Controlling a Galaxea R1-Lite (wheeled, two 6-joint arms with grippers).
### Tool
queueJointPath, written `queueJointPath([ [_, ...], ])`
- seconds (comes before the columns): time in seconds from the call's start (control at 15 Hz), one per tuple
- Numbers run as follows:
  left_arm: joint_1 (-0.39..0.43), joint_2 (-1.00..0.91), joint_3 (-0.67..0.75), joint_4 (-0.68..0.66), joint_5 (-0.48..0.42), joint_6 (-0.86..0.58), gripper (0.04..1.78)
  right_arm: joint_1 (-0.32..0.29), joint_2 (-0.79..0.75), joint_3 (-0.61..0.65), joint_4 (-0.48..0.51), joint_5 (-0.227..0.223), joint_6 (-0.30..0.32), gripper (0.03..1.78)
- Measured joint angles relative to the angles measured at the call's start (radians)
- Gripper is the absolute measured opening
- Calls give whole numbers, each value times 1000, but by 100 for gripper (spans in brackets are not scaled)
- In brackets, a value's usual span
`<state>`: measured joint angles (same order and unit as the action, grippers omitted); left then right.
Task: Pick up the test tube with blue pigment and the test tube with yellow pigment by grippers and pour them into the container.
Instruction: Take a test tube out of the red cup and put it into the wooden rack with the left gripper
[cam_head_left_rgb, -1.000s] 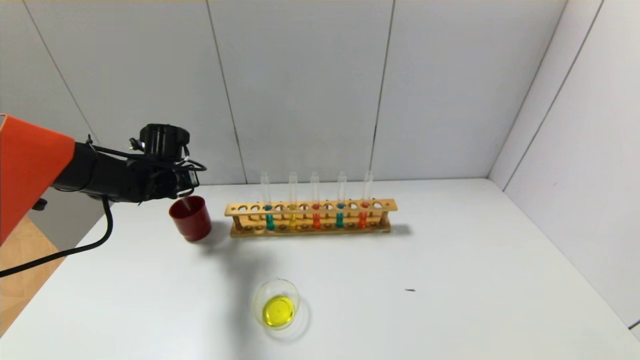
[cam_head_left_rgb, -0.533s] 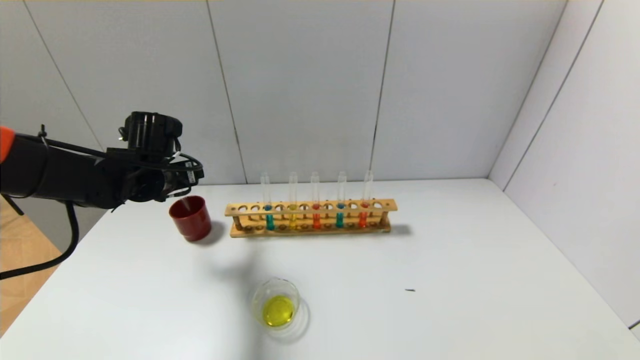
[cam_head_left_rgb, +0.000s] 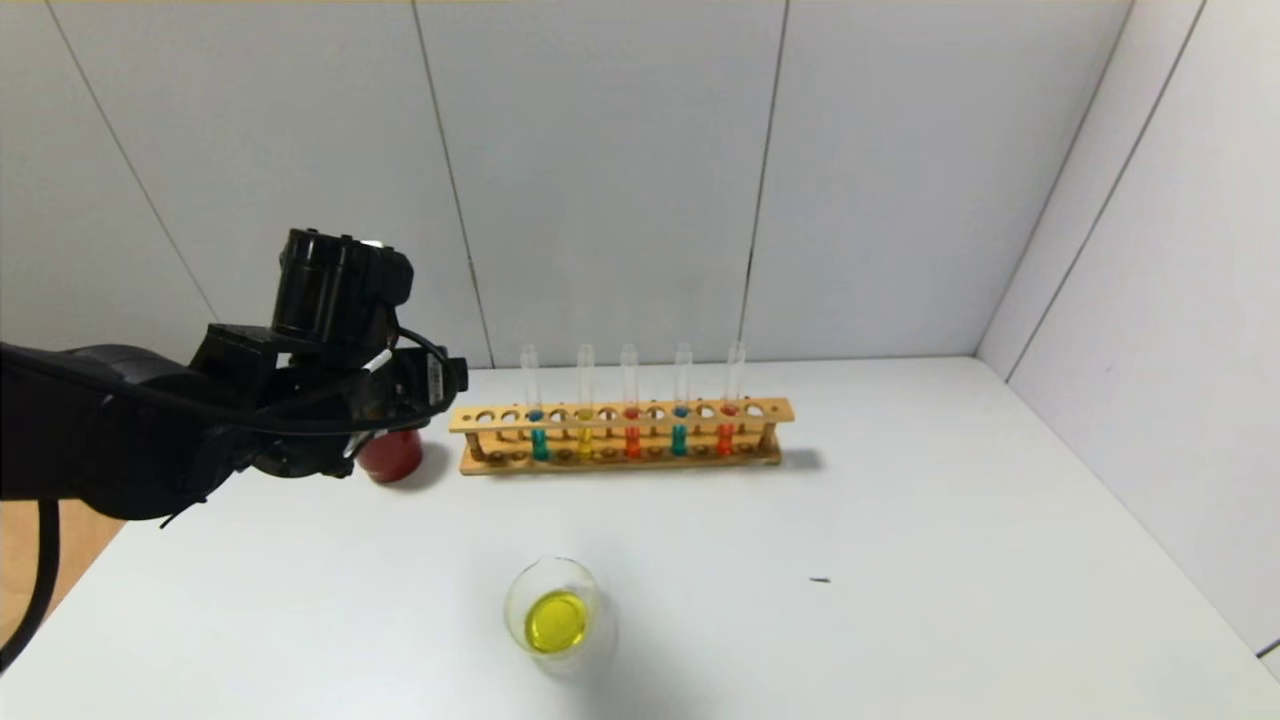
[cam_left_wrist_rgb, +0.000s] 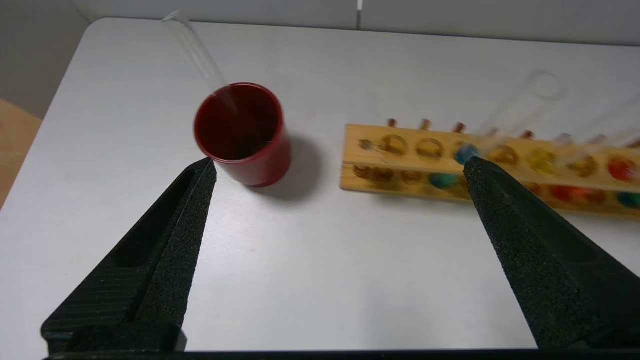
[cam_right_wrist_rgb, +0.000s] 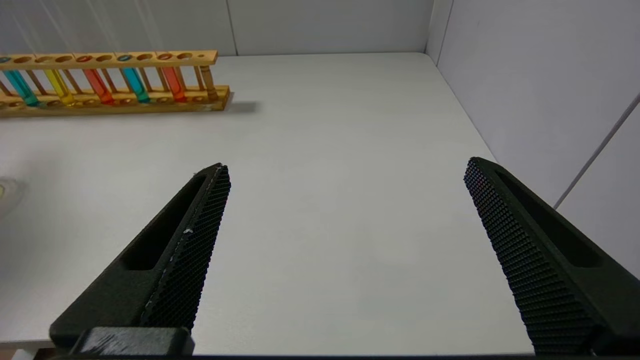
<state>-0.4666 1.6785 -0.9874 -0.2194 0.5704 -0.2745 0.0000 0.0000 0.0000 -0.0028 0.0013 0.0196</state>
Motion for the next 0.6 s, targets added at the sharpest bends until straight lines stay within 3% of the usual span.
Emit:
queueJointPath([
  [0.2, -115, -34, 33, -2, 34, -4, 174, 0, 0, 0, 0, 0, 0, 171],
  [0.4, -142, -11, 36, -12, 50, -11, 174, 0, 0, 0, 0, 0, 0, 171],
  [0.6, -147, 46, 33, -122, 42, 1, 174, 0, 0, 0, 0, 0, 0, 171],
])
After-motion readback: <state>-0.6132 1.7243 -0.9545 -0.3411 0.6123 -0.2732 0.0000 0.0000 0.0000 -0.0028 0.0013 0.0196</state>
